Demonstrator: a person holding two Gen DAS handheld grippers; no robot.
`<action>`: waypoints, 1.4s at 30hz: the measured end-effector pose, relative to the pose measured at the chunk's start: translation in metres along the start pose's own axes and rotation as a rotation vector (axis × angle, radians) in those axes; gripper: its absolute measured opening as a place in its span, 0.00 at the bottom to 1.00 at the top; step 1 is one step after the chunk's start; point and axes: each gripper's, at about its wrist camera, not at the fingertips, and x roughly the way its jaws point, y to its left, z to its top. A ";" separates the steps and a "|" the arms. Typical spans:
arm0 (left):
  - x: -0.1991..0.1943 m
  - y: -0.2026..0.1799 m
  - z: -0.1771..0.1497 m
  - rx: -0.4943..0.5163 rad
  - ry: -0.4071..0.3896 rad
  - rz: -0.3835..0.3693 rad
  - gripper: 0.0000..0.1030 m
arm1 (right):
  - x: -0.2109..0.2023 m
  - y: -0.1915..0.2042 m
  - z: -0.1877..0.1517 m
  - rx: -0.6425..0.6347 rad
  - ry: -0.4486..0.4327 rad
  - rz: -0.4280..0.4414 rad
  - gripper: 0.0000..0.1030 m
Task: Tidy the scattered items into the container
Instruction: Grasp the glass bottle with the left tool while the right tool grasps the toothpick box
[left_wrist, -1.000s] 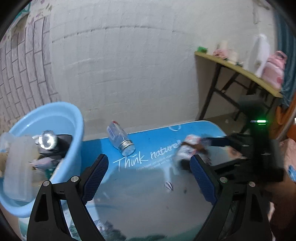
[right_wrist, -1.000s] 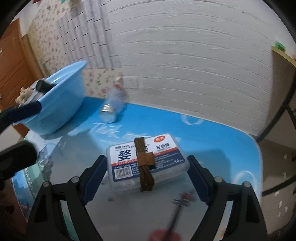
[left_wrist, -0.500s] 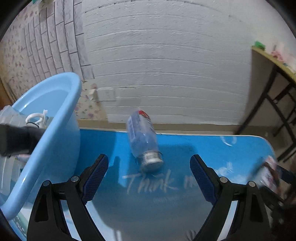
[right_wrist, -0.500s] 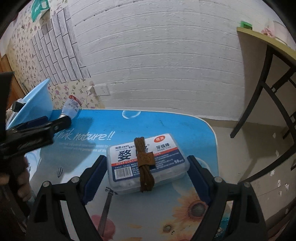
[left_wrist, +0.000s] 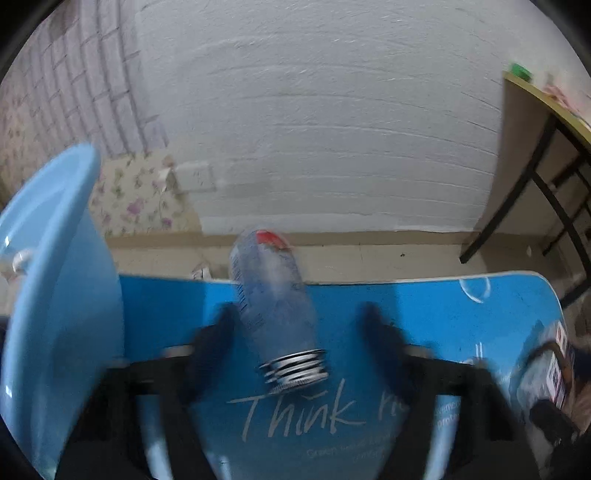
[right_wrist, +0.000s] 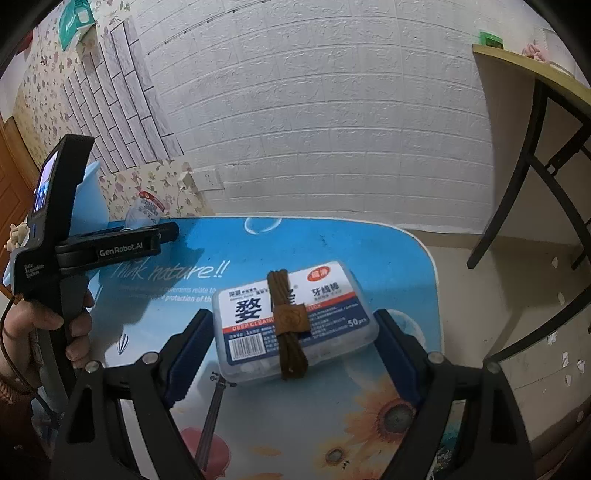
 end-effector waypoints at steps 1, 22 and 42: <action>-0.001 0.001 -0.001 0.013 0.001 -0.011 0.38 | 0.000 0.000 0.000 0.000 0.000 -0.002 0.84; -0.117 0.034 -0.083 0.119 -0.050 -0.213 0.38 | -0.028 0.045 -0.027 -0.066 0.022 0.024 0.84; -0.178 0.137 -0.177 0.057 -0.075 -0.118 0.38 | -0.051 0.144 -0.079 -0.185 0.016 0.025 0.84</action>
